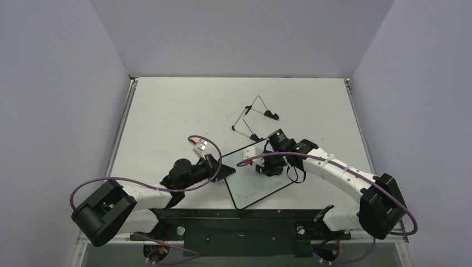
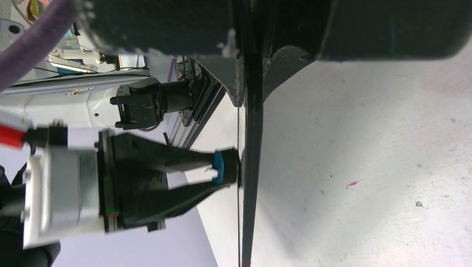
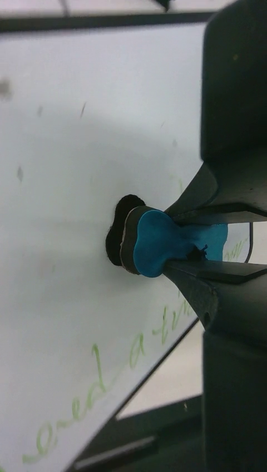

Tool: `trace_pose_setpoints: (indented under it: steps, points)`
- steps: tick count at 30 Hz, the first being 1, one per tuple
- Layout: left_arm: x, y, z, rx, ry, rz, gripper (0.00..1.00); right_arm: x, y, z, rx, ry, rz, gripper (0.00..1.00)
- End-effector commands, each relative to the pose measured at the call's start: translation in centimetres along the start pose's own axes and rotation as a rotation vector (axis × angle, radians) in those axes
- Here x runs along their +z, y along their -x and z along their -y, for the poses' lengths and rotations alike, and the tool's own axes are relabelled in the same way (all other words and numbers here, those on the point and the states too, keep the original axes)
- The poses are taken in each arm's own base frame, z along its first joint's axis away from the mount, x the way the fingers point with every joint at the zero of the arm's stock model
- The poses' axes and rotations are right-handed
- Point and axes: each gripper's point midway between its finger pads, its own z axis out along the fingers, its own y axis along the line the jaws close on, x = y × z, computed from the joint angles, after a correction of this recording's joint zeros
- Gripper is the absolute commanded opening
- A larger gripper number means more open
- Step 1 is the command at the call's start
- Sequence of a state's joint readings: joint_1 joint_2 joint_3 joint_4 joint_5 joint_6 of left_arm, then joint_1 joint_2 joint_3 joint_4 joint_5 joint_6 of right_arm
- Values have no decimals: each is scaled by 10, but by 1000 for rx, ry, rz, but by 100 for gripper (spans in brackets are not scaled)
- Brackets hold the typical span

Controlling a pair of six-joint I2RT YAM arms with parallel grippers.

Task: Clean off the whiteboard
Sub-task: Erase the whiteboard at the center of the board.

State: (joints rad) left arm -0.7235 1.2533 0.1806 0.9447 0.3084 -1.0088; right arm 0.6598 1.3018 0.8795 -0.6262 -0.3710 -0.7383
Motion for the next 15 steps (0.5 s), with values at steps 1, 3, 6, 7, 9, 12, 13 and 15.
trace_pose_setpoints:
  steps: [1,3,6,7,9,12,13,15]
  points:
    - [4,26,55,80,-193,64,0,-1,6,-32,-77,182,14,0]
    - [3,26,54,84,-189,64,0,1,3,-8,-13,69,-2,0]
    - [3,26,54,87,-184,62,0,-5,-10,36,114,-136,-41,0]
    - [3,25,53,88,-183,61,0,-8,-13,48,166,-190,-33,0]
    - [4,25,54,89,-185,58,0,-13,-20,62,219,-265,-41,0]
    - [4,24,55,87,-195,54,0,-14,-26,71,250,-317,-59,0]
    - [4,24,56,87,-200,53,0,-12,-26,70,252,-313,-61,0]
    - [4,24,57,86,-204,52,0,-8,-24,61,229,-257,-54,0]
